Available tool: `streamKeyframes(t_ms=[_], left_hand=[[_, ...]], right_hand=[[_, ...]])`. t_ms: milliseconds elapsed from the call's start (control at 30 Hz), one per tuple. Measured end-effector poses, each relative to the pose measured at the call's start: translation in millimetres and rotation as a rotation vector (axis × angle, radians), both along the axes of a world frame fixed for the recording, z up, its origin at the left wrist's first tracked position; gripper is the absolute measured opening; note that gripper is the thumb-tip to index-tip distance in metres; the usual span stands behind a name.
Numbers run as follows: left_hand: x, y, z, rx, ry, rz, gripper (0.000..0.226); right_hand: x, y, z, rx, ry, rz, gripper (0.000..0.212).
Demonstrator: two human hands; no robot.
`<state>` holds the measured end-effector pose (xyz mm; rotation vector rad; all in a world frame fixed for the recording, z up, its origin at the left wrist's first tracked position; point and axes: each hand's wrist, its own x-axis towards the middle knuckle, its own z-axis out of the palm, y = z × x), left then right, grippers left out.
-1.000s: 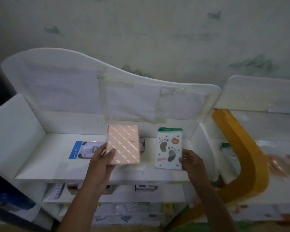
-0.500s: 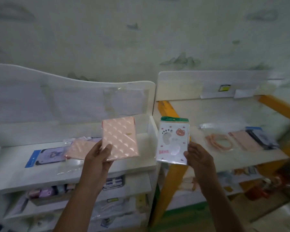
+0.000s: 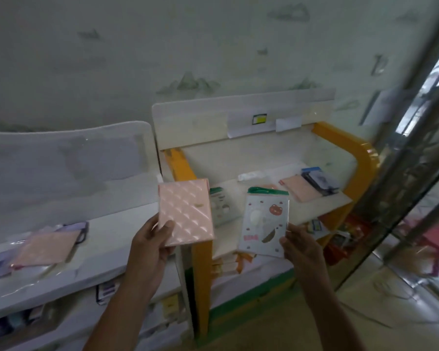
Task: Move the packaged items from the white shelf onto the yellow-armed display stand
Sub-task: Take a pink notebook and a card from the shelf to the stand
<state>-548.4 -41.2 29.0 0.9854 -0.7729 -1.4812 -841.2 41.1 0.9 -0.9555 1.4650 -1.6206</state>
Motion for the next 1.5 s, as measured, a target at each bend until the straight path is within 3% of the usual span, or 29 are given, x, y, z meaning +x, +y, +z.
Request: streamKeyframes(t_ms=[300, 667, 767, 1167, 1500], left_hand=[[-40, -60, 10, -0.054, -0.052, -0.009, 0.037], [-55, -131, 35, -0.110, -0.109, 0.079, 0.024], [-55, -139, 35, -0.079, -0.133, 0.138, 0.026], [-101, -118, 34, -0.120, -0.299, 0.479, 0.034], [-146, -79, 26, -0.031, -0.168, 0.664, 0.030]], right_hand=[[-36, -52, -8, 0.044, 0.050, -0.038, 0.027], [-43, -161, -4, 0.001, 0.154, 0.075, 0.043], [-44, -185, -8, 0.021, 0.143, 0.139, 0.038], [-82, -268, -35, 0.074, 0.270, 0.559, 0.034], [-82, -295, -87, 0.173, 0.285, 0.740, 0.027]])
